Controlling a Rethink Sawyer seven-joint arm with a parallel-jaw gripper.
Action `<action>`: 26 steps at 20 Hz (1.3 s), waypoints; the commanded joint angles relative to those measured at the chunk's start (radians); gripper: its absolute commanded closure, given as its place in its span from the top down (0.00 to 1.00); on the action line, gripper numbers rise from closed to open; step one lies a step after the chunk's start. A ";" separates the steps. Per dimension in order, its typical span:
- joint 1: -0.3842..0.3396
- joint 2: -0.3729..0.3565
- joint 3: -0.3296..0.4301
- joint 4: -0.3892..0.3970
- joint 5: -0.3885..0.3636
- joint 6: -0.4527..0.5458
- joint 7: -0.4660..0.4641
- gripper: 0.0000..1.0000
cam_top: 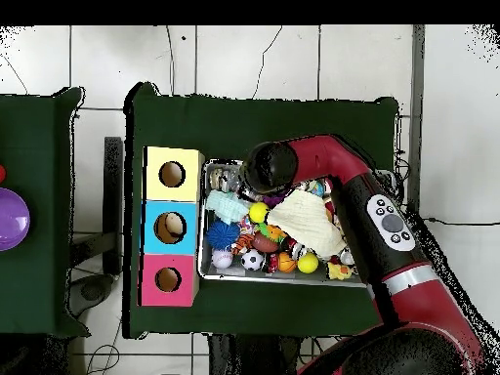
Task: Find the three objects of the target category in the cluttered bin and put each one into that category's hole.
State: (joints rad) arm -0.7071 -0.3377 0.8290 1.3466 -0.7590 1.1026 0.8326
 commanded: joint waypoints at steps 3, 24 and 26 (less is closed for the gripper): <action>-0.008 0.016 -0.070 -0.024 0.034 0.205 -0.217 1.00; -0.050 0.057 -0.002 0.009 0.050 0.106 -0.238 1.00; -0.058 0.073 0.012 0.014 0.054 0.072 -0.244 1.00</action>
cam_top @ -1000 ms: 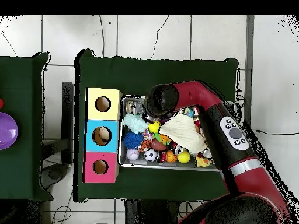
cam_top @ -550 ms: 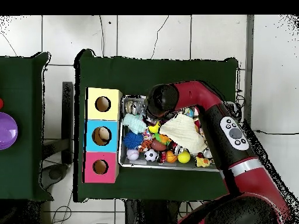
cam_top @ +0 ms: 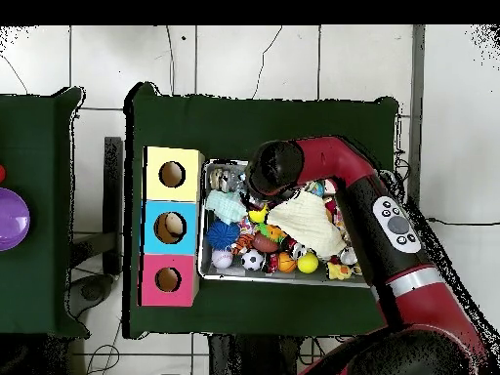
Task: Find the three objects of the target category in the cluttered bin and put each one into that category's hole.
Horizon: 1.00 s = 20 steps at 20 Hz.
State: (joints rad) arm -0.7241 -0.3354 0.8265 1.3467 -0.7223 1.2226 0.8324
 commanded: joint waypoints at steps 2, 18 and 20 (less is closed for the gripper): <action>-0.045 0.090 0.027 0.014 0.020 -0.077 -0.247 1.00; -0.062 0.111 0.091 0.089 0.063 -0.193 -0.192 1.00; -0.066 0.114 0.097 0.095 0.071 -0.203 -0.187 1.00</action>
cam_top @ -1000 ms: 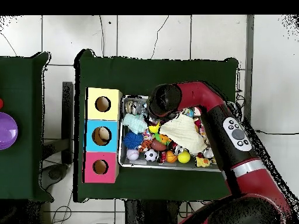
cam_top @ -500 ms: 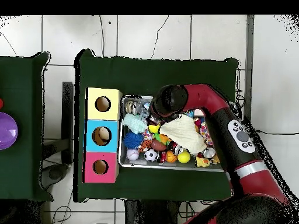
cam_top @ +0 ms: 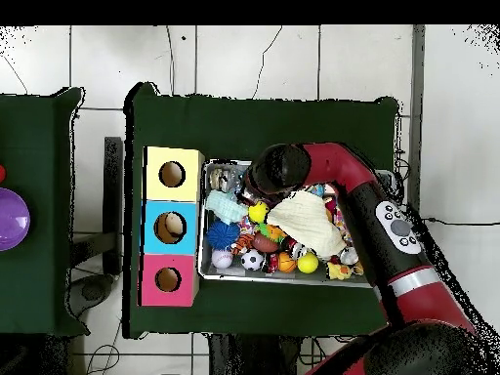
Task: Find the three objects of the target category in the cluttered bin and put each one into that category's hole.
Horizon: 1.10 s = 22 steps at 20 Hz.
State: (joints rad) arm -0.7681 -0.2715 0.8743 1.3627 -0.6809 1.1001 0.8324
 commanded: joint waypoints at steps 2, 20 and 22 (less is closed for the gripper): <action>-0.022 0.047 0.049 0.085 0.037 -0.084 -0.171 1.00; -0.015 0.036 0.024 -0.012 -0.020 -0.030 -0.307 1.00; -0.014 0.034 0.025 -0.011 -0.027 -0.026 -0.323 1.00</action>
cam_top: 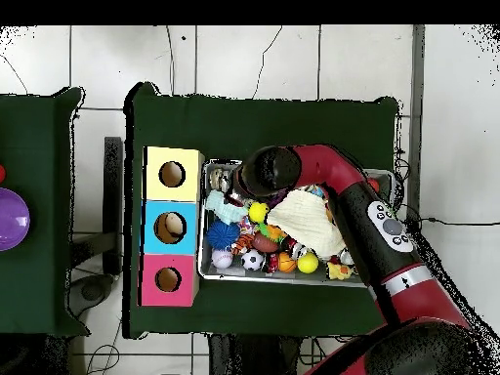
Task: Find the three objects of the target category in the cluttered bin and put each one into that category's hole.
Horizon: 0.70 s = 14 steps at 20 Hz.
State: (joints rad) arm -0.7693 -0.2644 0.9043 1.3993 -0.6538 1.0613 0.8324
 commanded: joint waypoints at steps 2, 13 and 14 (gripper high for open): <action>-0.014 0.027 -0.001 -0.047 -0.061 0.013 -0.342 1.00; 0.006 0.023 0.009 -0.072 -0.101 0.016 -0.485 1.00; 0.008 0.021 0.007 -0.073 -0.102 0.018 -0.490 1.00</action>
State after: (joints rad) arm -0.7685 -0.2643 0.9043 1.3975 -0.6776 1.0615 0.7081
